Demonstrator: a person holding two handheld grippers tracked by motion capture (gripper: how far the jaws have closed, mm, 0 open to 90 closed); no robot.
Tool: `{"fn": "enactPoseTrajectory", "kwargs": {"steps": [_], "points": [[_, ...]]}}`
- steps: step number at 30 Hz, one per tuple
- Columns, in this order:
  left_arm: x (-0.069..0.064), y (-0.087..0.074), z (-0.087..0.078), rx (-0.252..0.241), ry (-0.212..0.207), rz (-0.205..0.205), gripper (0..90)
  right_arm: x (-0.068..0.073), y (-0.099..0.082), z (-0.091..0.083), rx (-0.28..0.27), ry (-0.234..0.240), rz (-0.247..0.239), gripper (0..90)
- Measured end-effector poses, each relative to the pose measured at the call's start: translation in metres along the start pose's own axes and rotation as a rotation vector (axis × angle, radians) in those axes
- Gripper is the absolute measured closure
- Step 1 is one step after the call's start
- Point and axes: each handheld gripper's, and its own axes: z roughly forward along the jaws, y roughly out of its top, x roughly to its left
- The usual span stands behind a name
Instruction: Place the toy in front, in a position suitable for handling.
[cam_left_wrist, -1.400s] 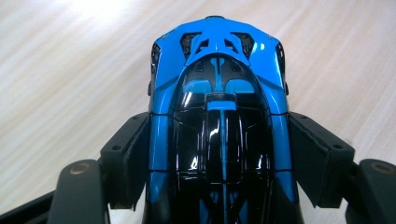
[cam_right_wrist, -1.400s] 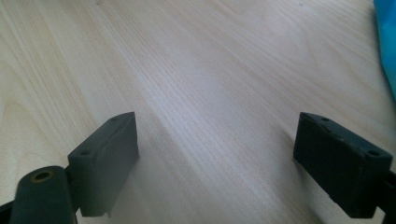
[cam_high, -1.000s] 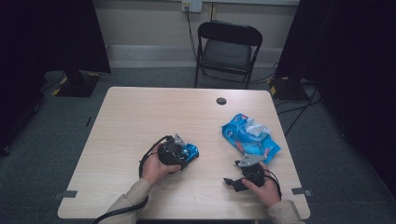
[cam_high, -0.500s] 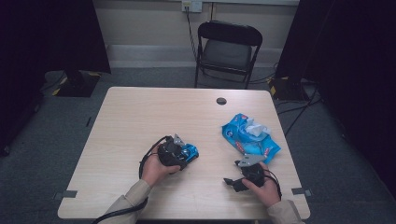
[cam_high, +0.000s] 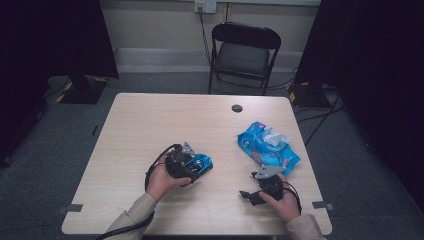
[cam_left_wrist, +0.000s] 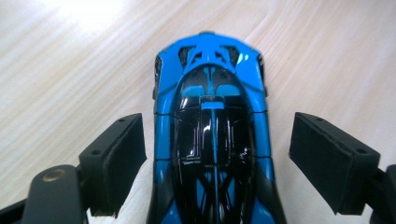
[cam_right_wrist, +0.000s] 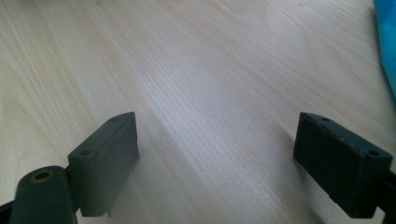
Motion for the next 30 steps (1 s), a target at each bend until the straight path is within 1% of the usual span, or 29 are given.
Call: {"fn": "enactPoseTrajectory", "kwargs": {"steps": [1, 2, 3, 4, 5, 6, 7, 9, 10, 11, 13, 15, 17, 18, 20, 22, 23, 24, 25, 27, 29, 30], "points": [[0.001, 0.0, -0.005, -0.007, 0.006, 0.002, 18.0, 0.0, 0.0, 0.0, 0.0, 0.0, 0.0, 13.1], [0.001, -0.001, -0.009, -0.02, -0.005, -0.01, 17.4, 0.0, 0.0, 0.0, 0.0, 0.0, 0.0, 13.1], [0.002, -0.003, -0.014, -0.03, -0.004, -0.004, 17.3, 0.0, 0.0, 0.0, 0.0, 0.0, 0.0, 13.1], [0.002, -0.003, -0.014, -0.03, -0.004, -0.004, 17.5, 0.0, 0.0, 0.0, 0.0, 0.0, 0.0, 13.1], [0.003, -0.006, -0.023, -0.047, -0.016, -0.016, 17.2, 0.0, 0.0, 0.0, 0.0, 0.0, 0.0, 13.1], [0.004, -0.008, -0.027, -0.056, -0.01, -0.015, 17.2, 0.0, 0.0, 0.0, 0.0, 0.0, 0.0, 13.1], [0.004, -0.008, -0.027, -0.056, -0.01, -0.015, 17.2, 0.0, 0.0, 0.0, 0.0, 0.0, 0.0, 13.1], [0.004, -0.014, -0.035, -0.07, -0.009, -0.023, 17.2, 0.0, 0.0, 0.0, 0.0, 0.0, 0.0, 13.1], [0.005, -0.02, -0.04, -0.071, -0.007, -0.019, 17.2, 0.0, 0.0, 0.0, 0.0, 0.0, 0.0, 13.1], [0.005, -0.023, -0.042, -0.076, -0.003, -0.022, 17.2, 0.0, 0.0, 0.0, 0.0, 0.0, 0.0, 13.1], [0.005, -0.032, -0.044, -0.068, -0.002, -0.019, 17.1, 0.0, 0.0, 0.0, 0.0, 0.0, 0.0, 13.1], [0.005, -0.035, -0.044, -0.071, -0.007, -0.024, 17.1, 0.0, 0.0, 0.0, 0.0, 0.0, 0.0, 13.1], [0.005, -0.042, -0.044, -0.08, -0.004, -0.029, 17.1, 0.0, 0.0, 0.0, 0.0, 0.0, 0.0, 13.1], [0.005, -0.047, -0.044, -0.085, -0.015, -0.042, 17.1, 0.0, 0.0, 0.0, 0.0, 0.0, 0.0, 13.1], [0.005, -0.054, -0.043, -0.096, -0.012, -0.039, 17.2, 0.0, 0.0, 0.0, 0.0, 0.0, 0.0, 13.1], [0.005, -0.06, -0.042, -0.108, -0.036, -0.044, 17.4, 0.0, 0.0, 0.0, 0.0, 0.0, 0.0, 13.1], [0.004, -0.063, -0.04, -0.108, -0.049, -0.054, 17.5, 0.0, 0.0, 0.0, 0.0, 0.0, 0.0, 13.1], [0.003, -0.065, -0.038, -0.109, -0.052, -0.053, 17.0, 0.0, 0.0, 0.0, 0.0, 0.0, 0.0, 13.1], [0.002, -0.066, -0.037, -0.101, -0.041, -0.047, 17.1, 0.0, 0.0, 0.0, 0.0, 0.0, 0.0, 13.1], [0.002, -0.068, -0.034, -0.098, -0.042, -0.044, 17.0, 0.0, 0.0, 0.0, 0.0, 0.0, 0.0, 13.1], [0.002, -0.07, -0.029, -0.104, -0.031, -0.054, 17.2, 0.0, 0.0, 0.0, 0.0, 0.0, 0.0, 13.1], [0.002, -0.07, -0.026, -0.103, -0.025, -0.052, 16.7, 0.0, 0.0, 0.0, 0.0, 0.0, 0.0, 13.1]]}}
